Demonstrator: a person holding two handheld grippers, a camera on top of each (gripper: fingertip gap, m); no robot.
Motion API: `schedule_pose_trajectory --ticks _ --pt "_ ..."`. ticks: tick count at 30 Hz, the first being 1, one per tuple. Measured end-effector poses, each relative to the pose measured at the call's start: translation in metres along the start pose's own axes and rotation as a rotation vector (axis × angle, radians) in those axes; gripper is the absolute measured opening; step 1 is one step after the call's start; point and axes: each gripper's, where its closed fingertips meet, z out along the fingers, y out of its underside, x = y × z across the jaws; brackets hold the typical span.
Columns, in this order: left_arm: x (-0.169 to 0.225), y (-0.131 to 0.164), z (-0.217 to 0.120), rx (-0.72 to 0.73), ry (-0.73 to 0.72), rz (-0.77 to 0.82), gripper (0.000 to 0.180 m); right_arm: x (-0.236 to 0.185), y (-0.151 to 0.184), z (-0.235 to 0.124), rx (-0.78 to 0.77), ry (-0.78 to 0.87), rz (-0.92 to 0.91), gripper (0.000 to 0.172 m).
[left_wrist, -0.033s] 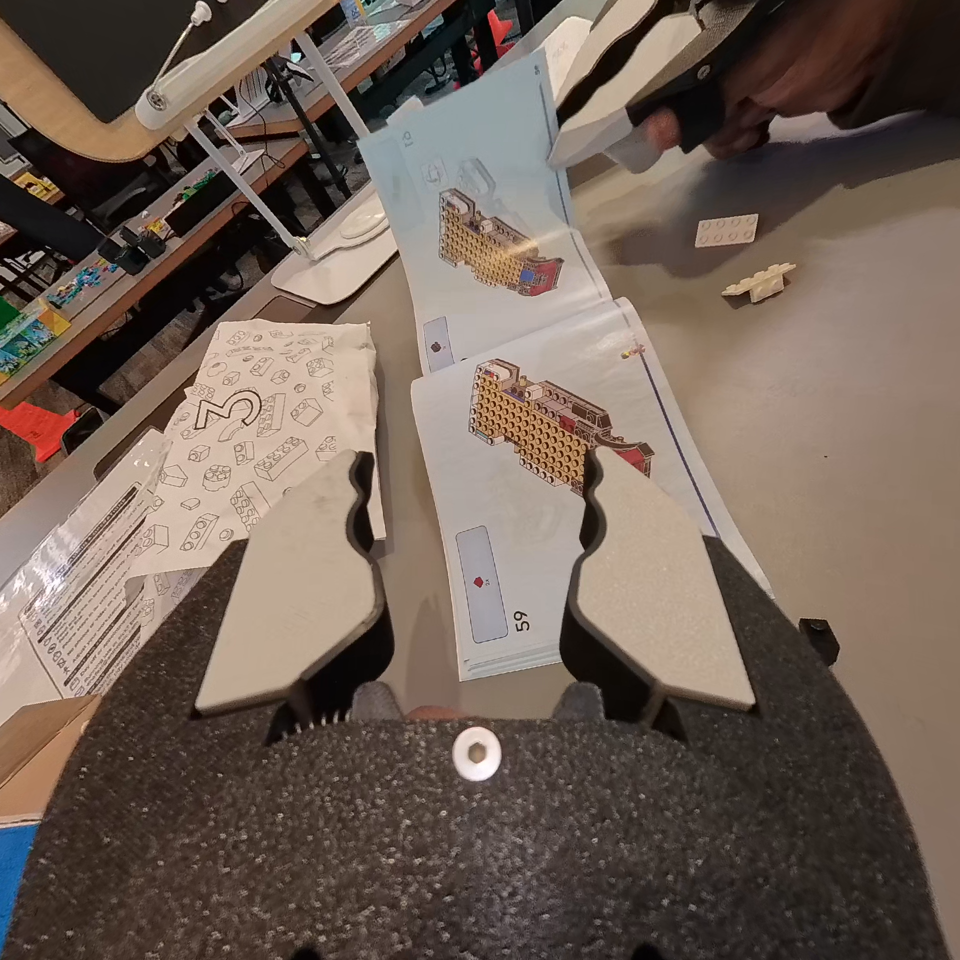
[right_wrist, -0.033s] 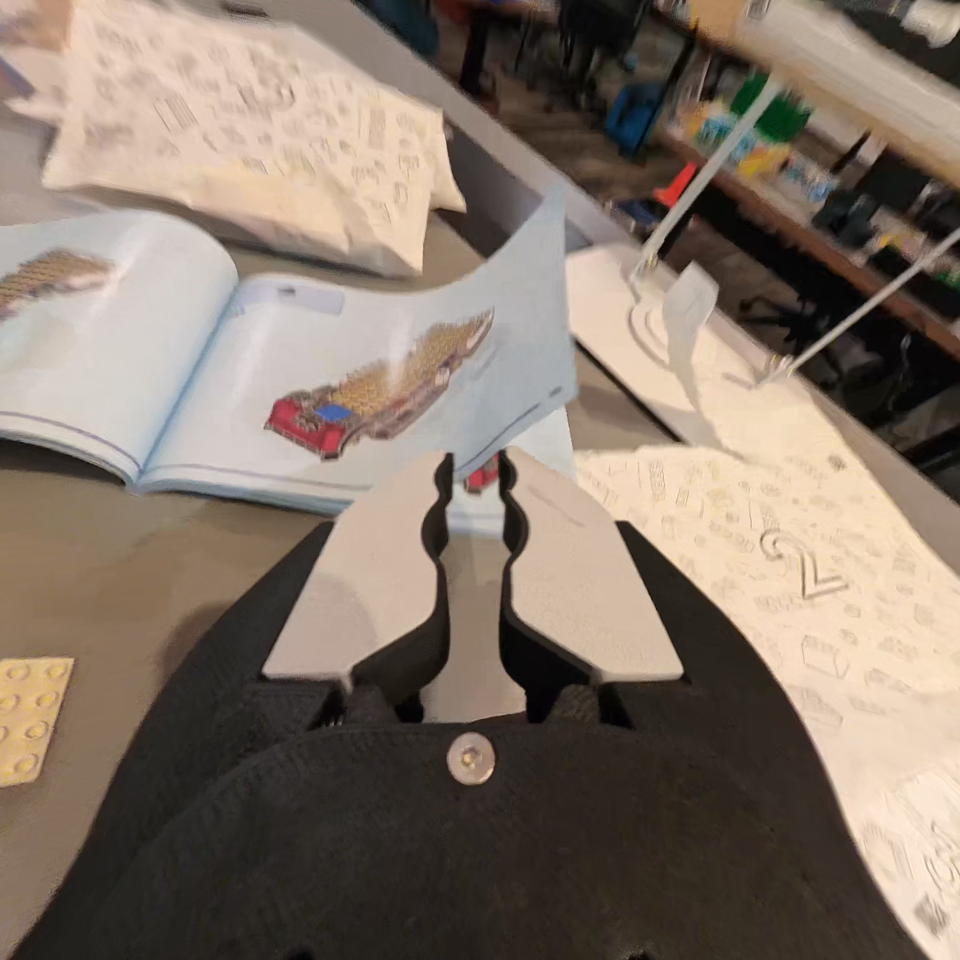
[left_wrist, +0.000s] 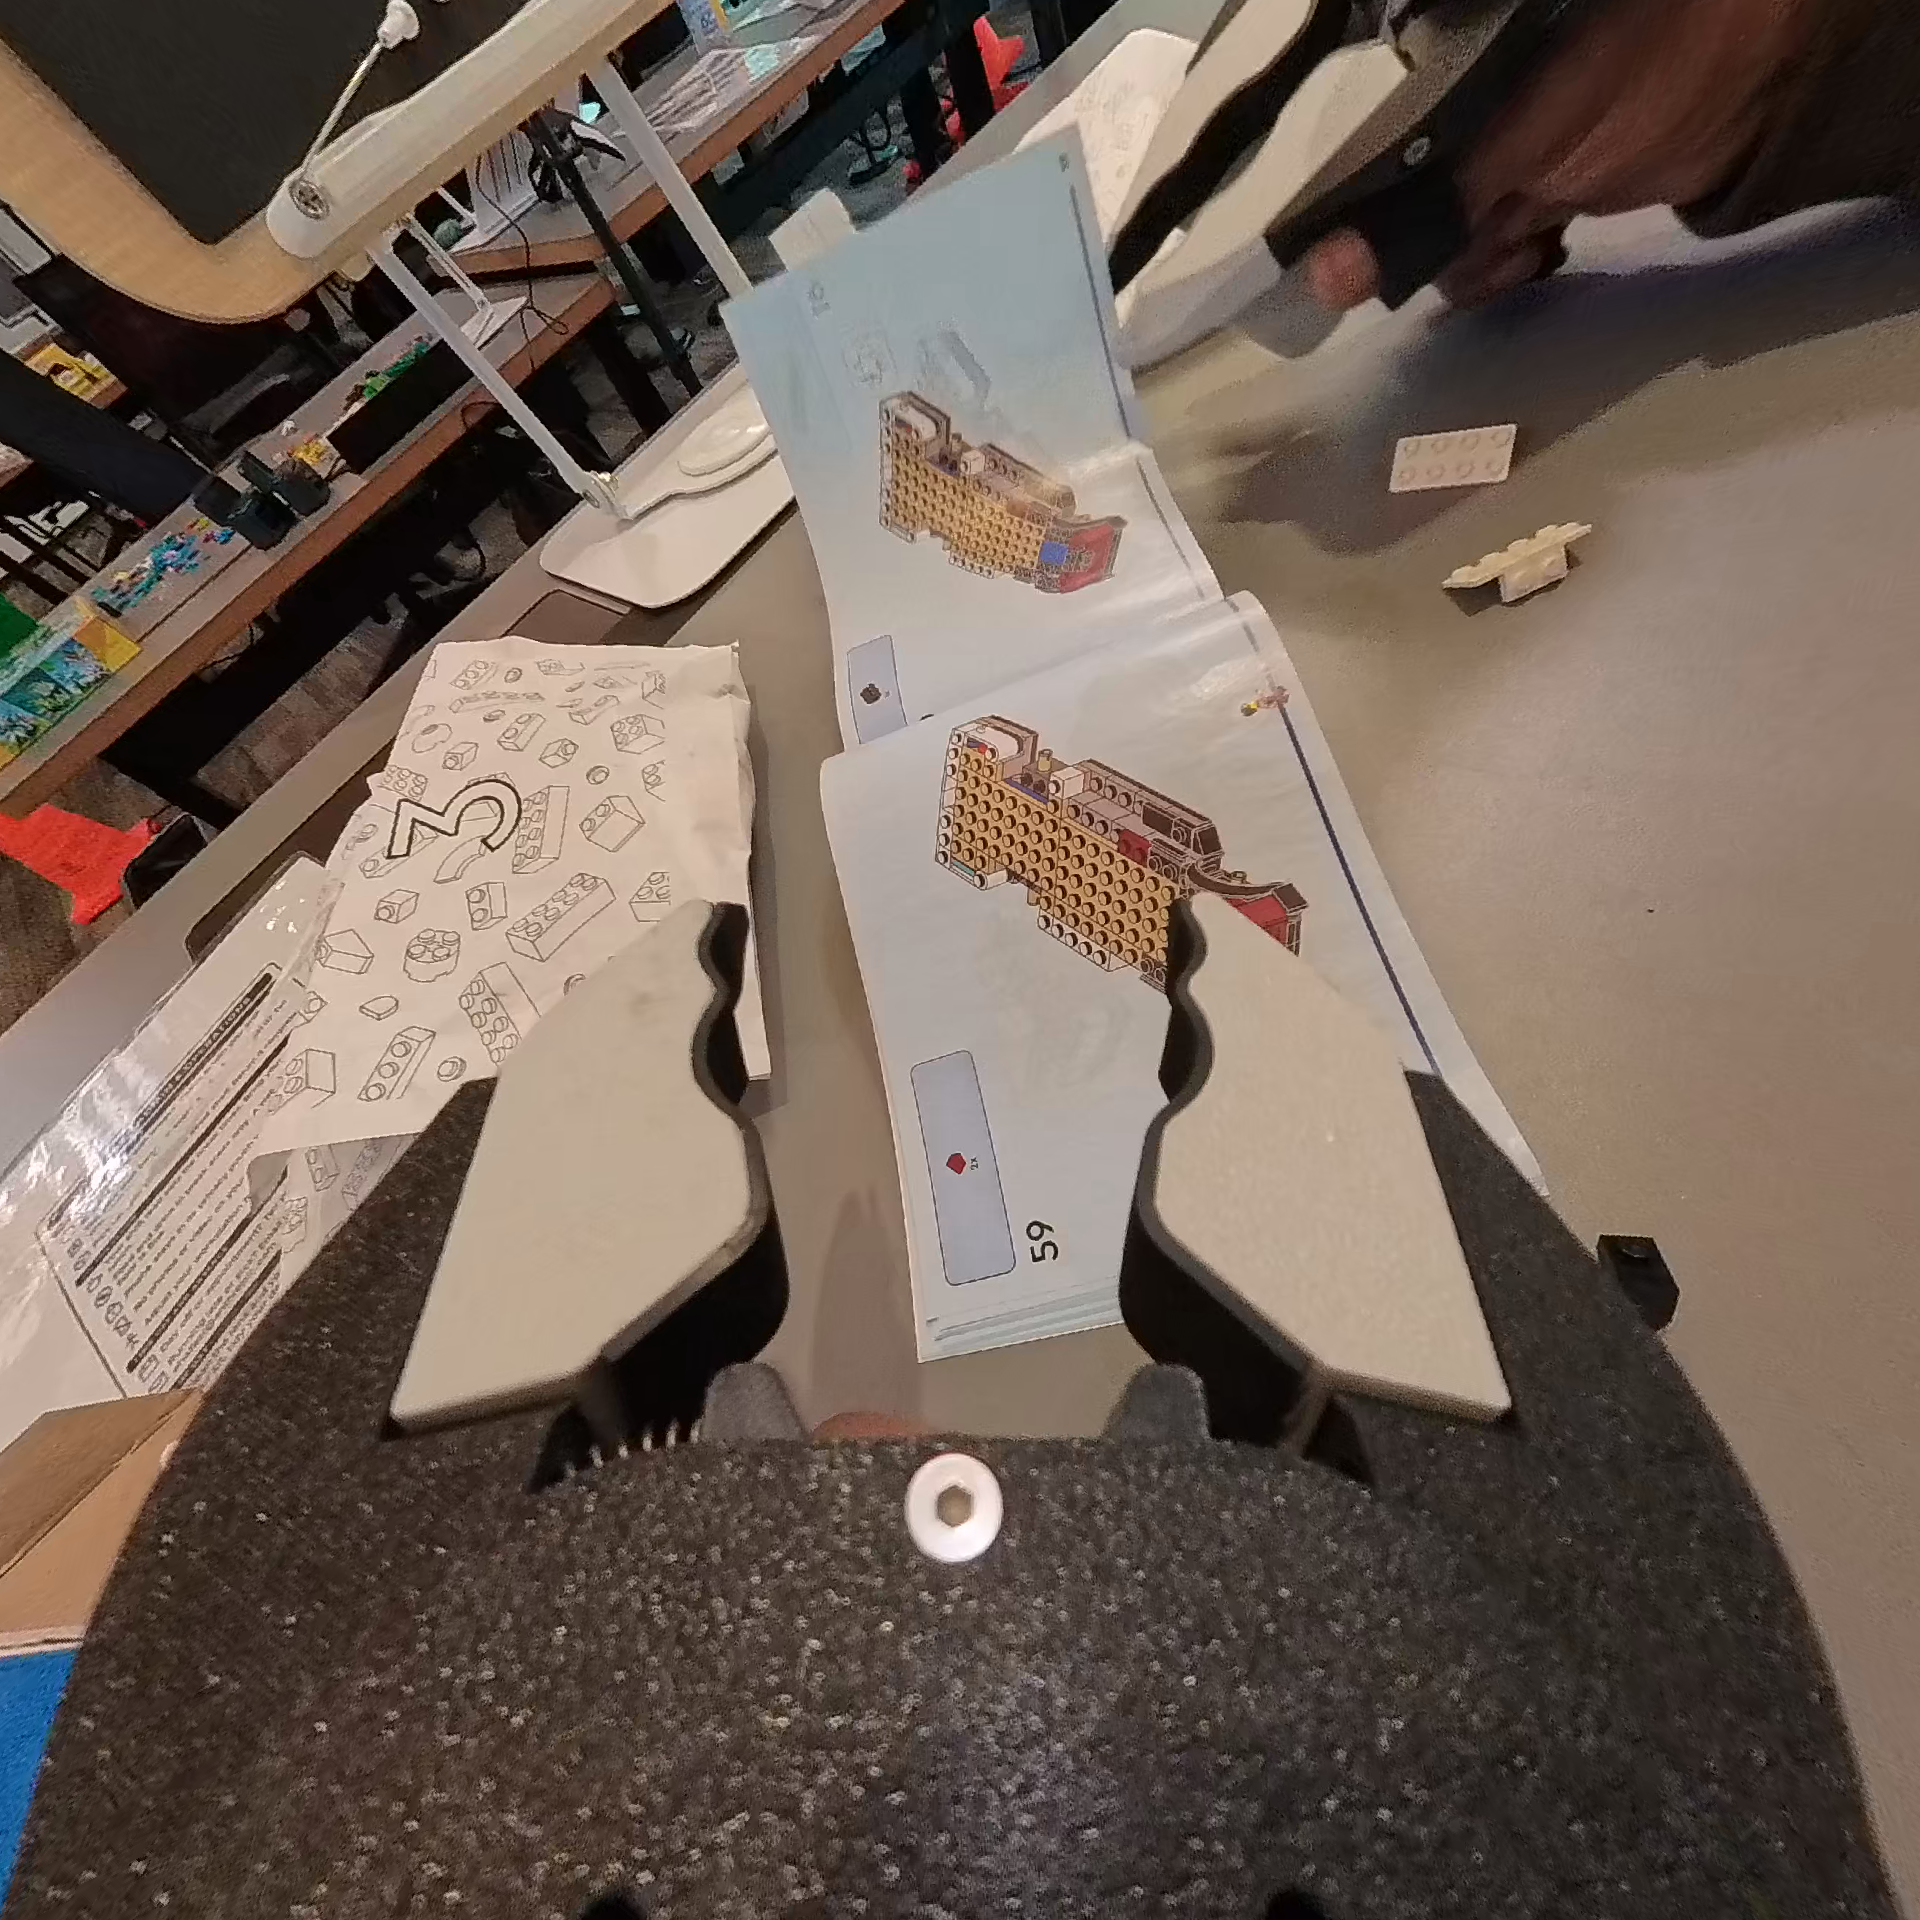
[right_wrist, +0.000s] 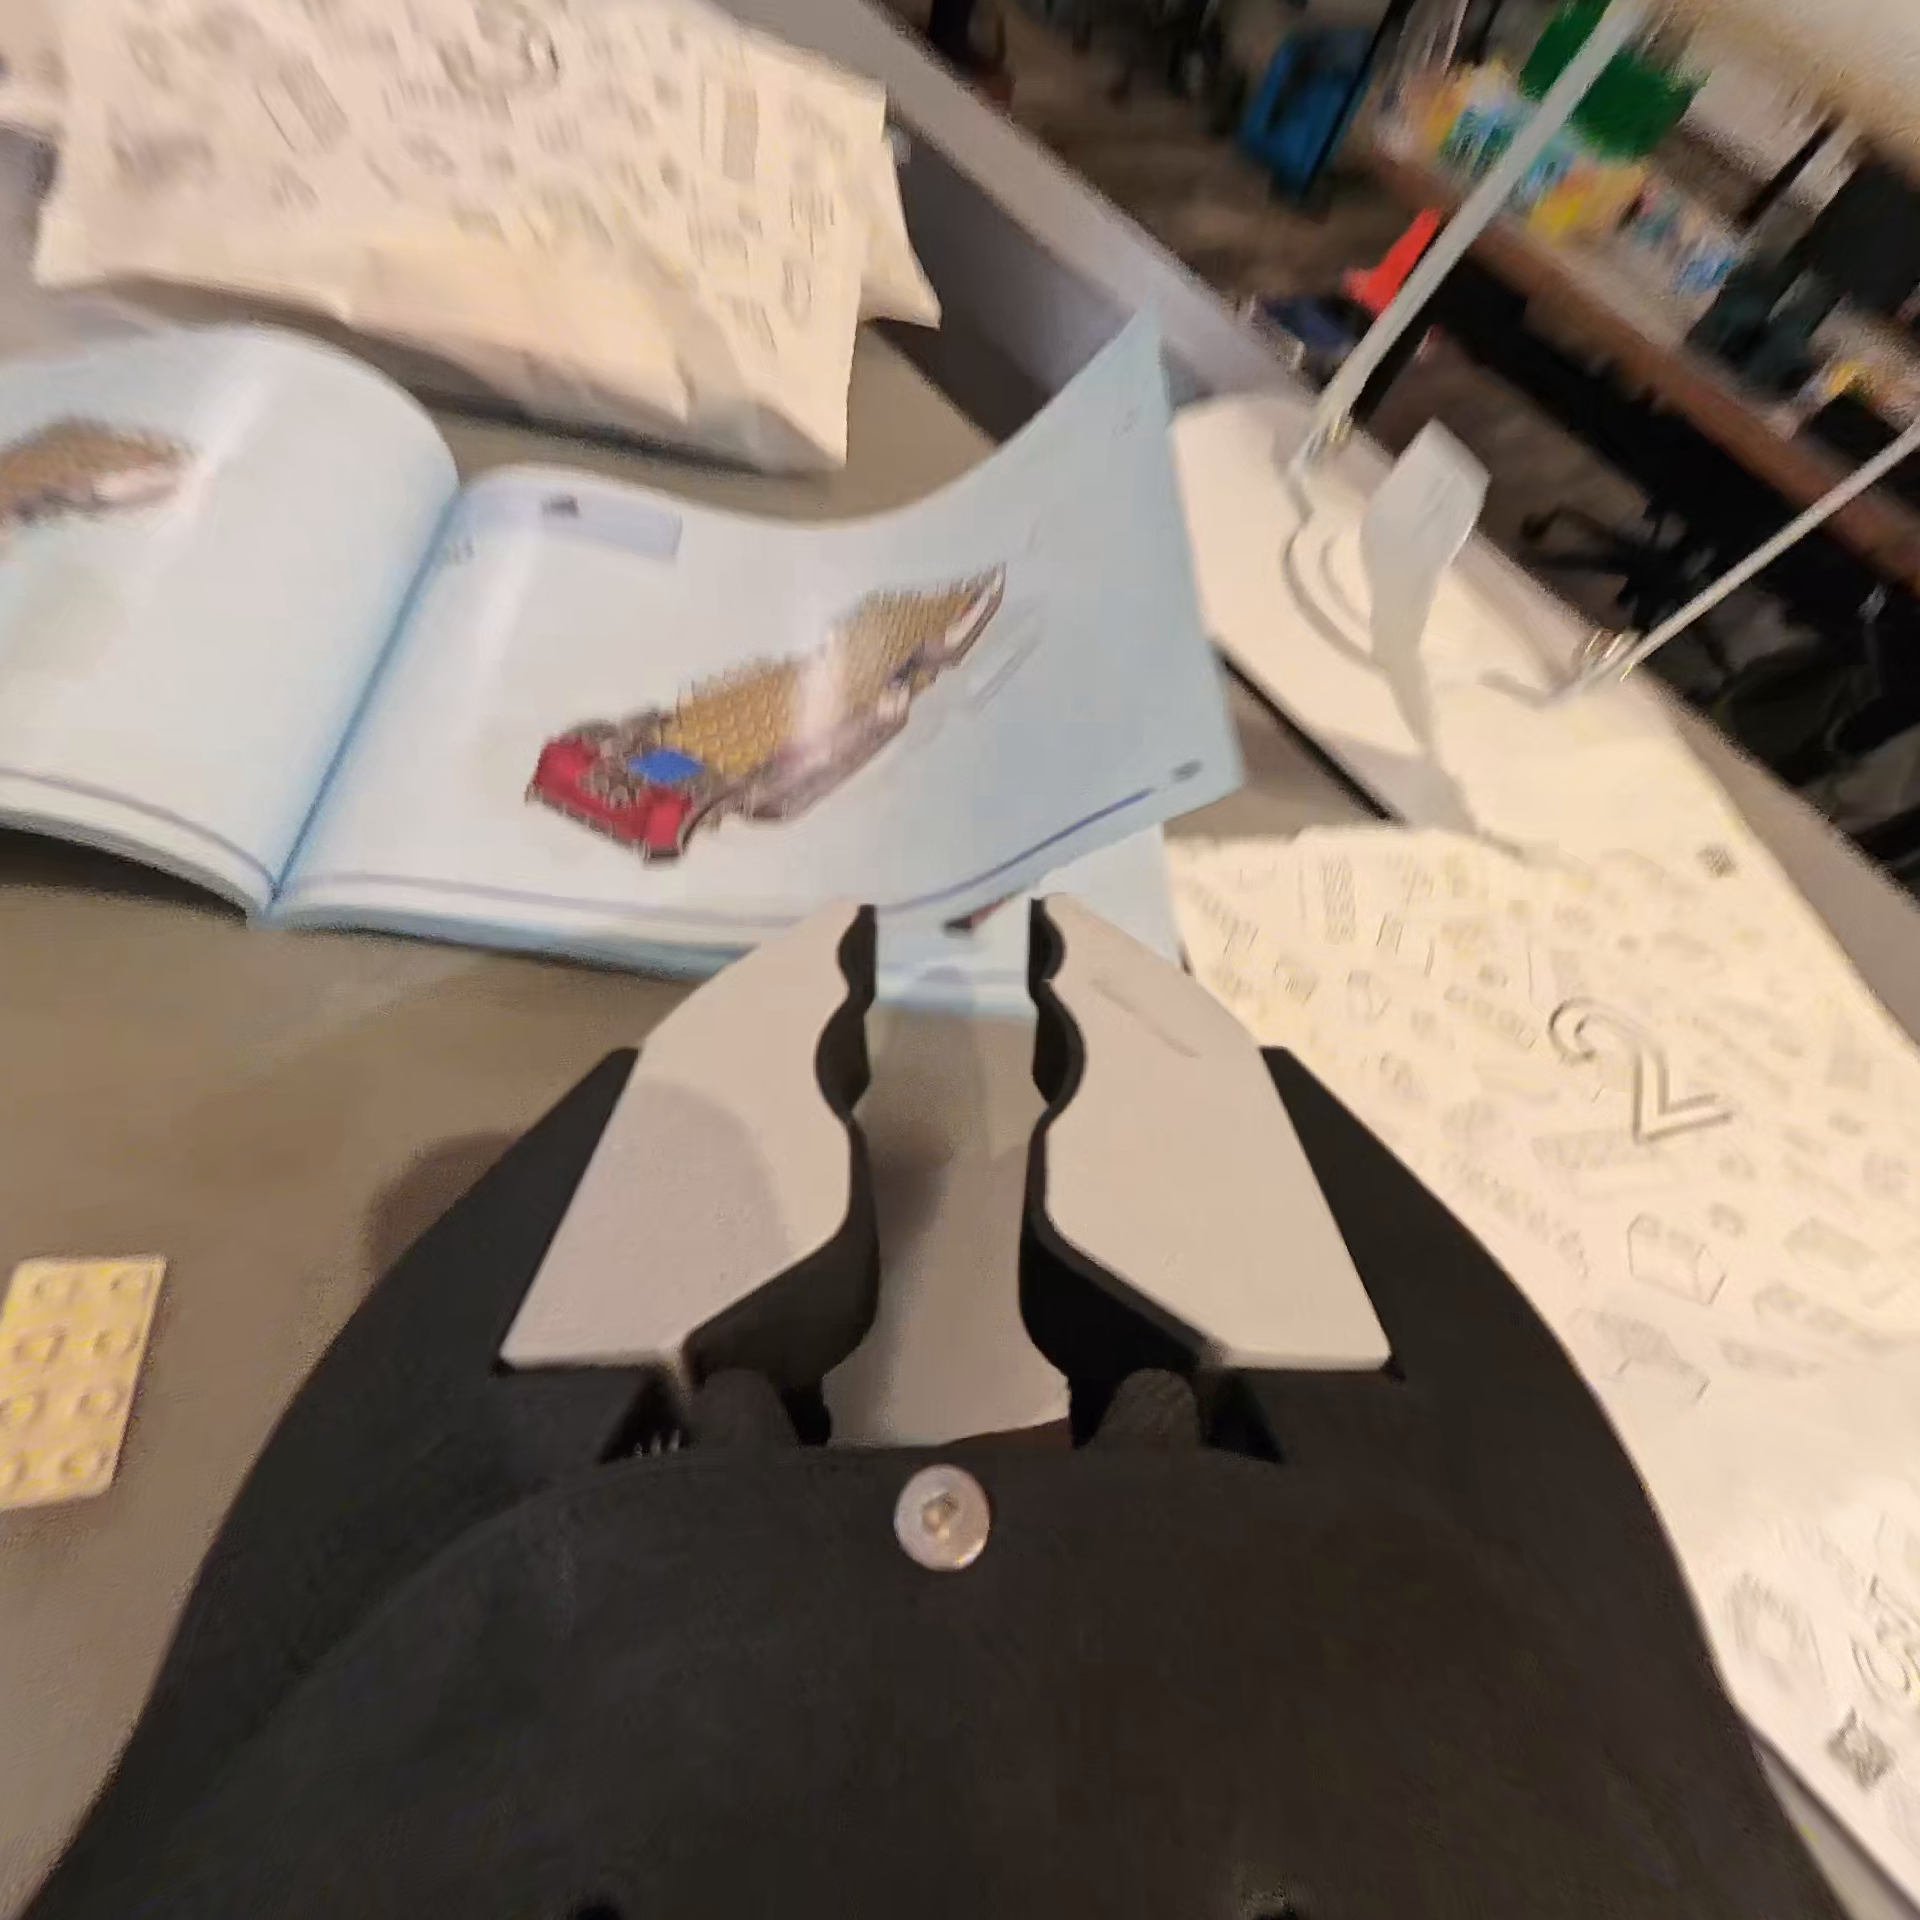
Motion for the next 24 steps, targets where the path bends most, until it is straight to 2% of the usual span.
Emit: schedule_pose_trajectory --ticks 3,5,9,12,14,16,18,21,24 --pt "0.001 0.0 0.0 -0.002 0.005 0.004 0.079 -0.009 0.04 -0.015 -0.191 -0.036 0.037 0.048" --pt "0.004 -0.001 0.001 -0.003 0.012 0.01 0.079 -0.018 0.058 -0.037 -0.248 -0.051 0.033 0.055" --pt "0.017 -0.004 0.006 -0.009 0.042 0.036 0.079 -0.05 0.073 -0.1 -0.213 -0.108 0.002 0.057" --pt "0.041 -0.016 0.011 0.016 0.105 0.053 0.079 -0.083 0.08 -0.152 -0.09 -0.15 -0.073 0.05" --pt "0.073 -0.032 0.014 0.06 0.208 0.047 0.077 -0.106 0.077 -0.188 0.057 -0.149 -0.177 0.036" --pt "0.117 -0.054 0.015 0.11 0.338 0.08 0.076 -0.131 0.074 -0.222 0.17 -0.17 -0.287 0.034" --pt "0.166 -0.079 0.014 0.161 0.481 0.132 0.076 -0.161 0.075 -0.248 0.25 -0.267 -0.39 0.028" --pt "0.233 -0.104 0.014 0.168 0.681 0.213 0.078 -0.186 0.09 -0.258 0.203 -0.378 -0.529 0.026" --pt "0.28 -0.106 0.024 0.066 0.785 0.34 0.078 -0.195 0.105 -0.255 0.127 -0.431 -0.593 0.026"
